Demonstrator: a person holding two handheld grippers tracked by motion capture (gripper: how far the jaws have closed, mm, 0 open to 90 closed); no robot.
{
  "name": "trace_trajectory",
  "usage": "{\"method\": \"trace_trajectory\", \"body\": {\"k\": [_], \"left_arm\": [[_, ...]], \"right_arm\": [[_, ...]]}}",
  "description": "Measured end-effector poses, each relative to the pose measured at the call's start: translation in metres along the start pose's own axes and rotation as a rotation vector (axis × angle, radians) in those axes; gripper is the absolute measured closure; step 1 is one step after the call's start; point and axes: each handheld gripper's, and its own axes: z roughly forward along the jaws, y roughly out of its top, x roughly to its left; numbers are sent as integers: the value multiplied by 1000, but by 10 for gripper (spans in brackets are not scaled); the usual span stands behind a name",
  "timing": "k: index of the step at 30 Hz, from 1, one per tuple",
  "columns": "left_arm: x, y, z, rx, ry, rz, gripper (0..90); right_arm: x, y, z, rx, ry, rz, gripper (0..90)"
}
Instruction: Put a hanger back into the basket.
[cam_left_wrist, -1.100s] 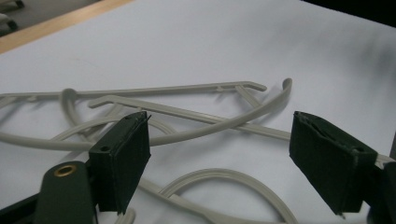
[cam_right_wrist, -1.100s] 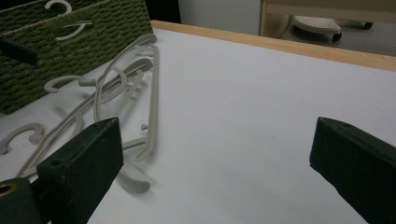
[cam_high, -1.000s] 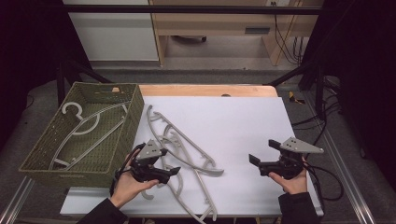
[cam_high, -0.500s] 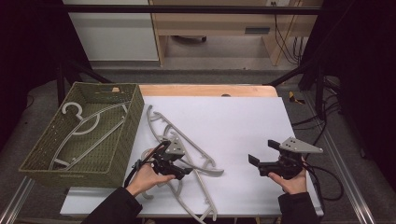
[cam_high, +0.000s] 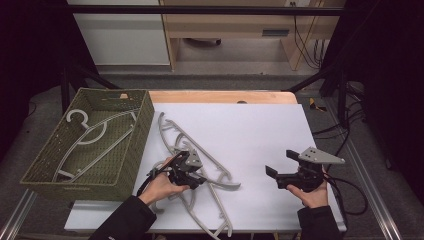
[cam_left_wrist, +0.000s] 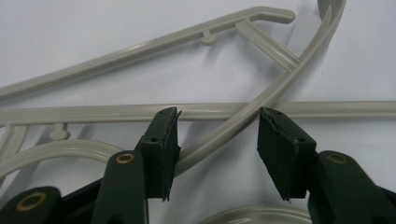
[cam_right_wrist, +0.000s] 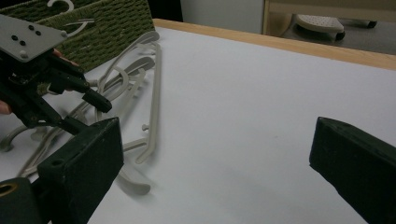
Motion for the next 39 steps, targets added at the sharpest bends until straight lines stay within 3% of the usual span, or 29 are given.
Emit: {"method": "trace_trajectory", "body": {"k": [3,6,8,9,11,17,18,19,21,23,27,29,31,33,39], "left_arm": [[-1,1,3,12,-29,33,518],[-2,0,0,5,-29,67,572],[-2,0,-2,-4,-29,68,651],[-1,-1,-4,-2,-54,66,654],[-1,-2,-5,10,-57,83,655],[-3,-3,-8,12,-72,82,659],[-3,-2,-12,19,-60,86,749],[-2,-2,-19,21,-57,57,861],[-3,-3,-20,19,-67,44,861],[-2,-5,-23,30,-43,41,855],[-5,-5,-25,12,-41,17,884],[-8,-2,-24,3,-19,13,887],[-10,3,-21,-31,2,-36,900],[-11,6,-15,-36,16,-58,900],[-18,8,-5,-9,-19,-75,900]], "right_arm": [[0,0,0,9,2,-8,33],[0,0,0,9,3,-8,33],[0,0,0,5,1,-4,34],[0,0,0,4,2,-4,34],[0,0,0,9,4,-9,34],[0,0,0,10,4,-10,35],[1,0,0,5,3,-3,34],[0,0,-1,4,6,-7,35],[0,0,-1,2,6,-4,35],[0,0,-1,3,5,-6,35],[1,0,0,4,3,-4,35],[1,0,0,4,2,-3,35],[1,0,0,2,5,-1,36],[1,0,0,3,3,-4,36],[1,0,0,2,6,-2,37]]}}
